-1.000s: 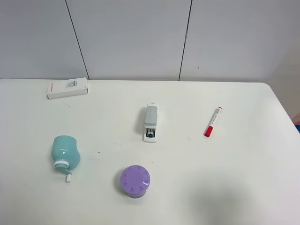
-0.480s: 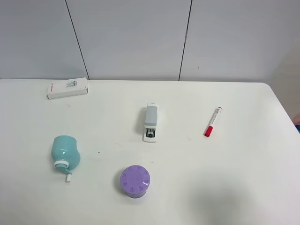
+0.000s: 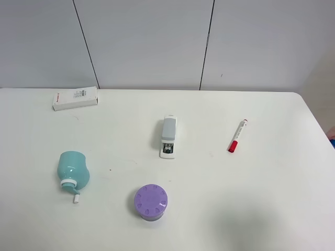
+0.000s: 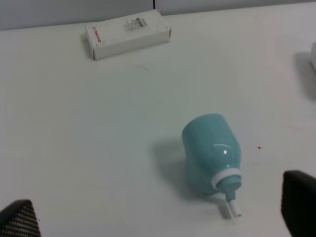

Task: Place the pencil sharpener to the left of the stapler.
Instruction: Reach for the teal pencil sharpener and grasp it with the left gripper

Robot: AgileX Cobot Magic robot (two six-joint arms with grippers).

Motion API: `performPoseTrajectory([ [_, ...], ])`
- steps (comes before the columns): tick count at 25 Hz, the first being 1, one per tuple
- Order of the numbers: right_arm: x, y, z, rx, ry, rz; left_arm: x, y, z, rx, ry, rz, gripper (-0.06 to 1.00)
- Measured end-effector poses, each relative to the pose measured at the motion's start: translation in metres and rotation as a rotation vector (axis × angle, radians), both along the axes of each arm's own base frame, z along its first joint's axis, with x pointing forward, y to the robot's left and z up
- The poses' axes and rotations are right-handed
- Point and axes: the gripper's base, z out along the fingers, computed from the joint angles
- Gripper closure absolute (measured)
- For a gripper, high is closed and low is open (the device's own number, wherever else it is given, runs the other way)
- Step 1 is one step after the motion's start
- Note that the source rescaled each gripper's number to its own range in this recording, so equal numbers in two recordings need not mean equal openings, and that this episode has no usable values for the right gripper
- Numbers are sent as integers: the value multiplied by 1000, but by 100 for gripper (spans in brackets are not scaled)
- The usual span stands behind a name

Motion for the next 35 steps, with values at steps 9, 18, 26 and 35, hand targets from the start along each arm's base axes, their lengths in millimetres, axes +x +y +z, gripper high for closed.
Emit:
performPoseTrajectory([
  [9,0,0,0,0,0,0,4,1,0,-7,29,18,-6],
  [18,0,0,0,0,0,0,70,-1,30,-149,295,122,-6],
  [26,0,0,0,0,0,0,191,-12,32,-157,666,129,-6],
  [35,0,0,0,0,0,0,223,-61,12,-92,811,36,-6],
])
